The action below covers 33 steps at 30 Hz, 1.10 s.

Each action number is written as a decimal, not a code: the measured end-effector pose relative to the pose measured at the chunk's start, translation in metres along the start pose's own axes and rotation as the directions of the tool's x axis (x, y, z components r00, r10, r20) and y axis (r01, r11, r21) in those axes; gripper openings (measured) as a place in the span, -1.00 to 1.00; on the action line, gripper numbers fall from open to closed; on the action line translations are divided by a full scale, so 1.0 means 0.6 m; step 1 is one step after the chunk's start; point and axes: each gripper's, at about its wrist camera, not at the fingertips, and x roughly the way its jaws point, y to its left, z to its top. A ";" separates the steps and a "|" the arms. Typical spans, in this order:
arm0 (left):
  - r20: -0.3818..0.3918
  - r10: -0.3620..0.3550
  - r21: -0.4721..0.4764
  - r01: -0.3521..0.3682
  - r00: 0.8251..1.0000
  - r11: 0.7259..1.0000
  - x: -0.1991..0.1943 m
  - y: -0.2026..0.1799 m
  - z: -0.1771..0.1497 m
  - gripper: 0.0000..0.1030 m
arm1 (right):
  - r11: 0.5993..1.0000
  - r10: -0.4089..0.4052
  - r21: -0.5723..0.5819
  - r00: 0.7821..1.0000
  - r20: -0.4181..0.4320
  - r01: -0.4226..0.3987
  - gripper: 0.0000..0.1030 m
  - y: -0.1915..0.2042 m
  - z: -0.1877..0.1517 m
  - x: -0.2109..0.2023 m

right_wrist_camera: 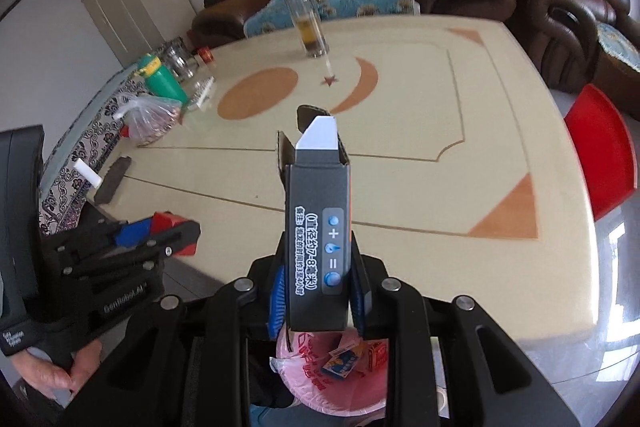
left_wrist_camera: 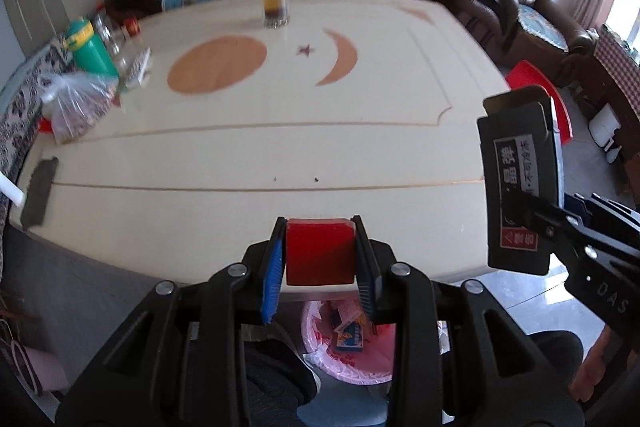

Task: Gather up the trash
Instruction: 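Grasp the red cube with the left tool while the right tool holds the black box, then carry the red cube and black box with both tools down over the bin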

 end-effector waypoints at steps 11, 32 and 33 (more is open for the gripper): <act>0.065 -0.046 0.076 0.041 0.997 0.996 -0.067 -0.037 -0.066 -0.39 | 1.000 -0.001 -0.015 0.998 0.058 0.002 -0.50 0.017 -0.084 -0.088; 0.011 -0.124 0.190 0.120 0.992 0.974 -0.039 -0.076 -0.164 -0.39 | 0.996 -0.072 -0.055 0.997 0.032 0.074 -0.50 0.037 -0.197 -0.094; 0.005 -0.128 0.196 0.124 0.992 0.973 -0.034 -0.077 -0.167 -0.39 | 0.996 -0.072 -0.053 0.997 0.023 0.074 -0.50 0.036 -0.202 -0.089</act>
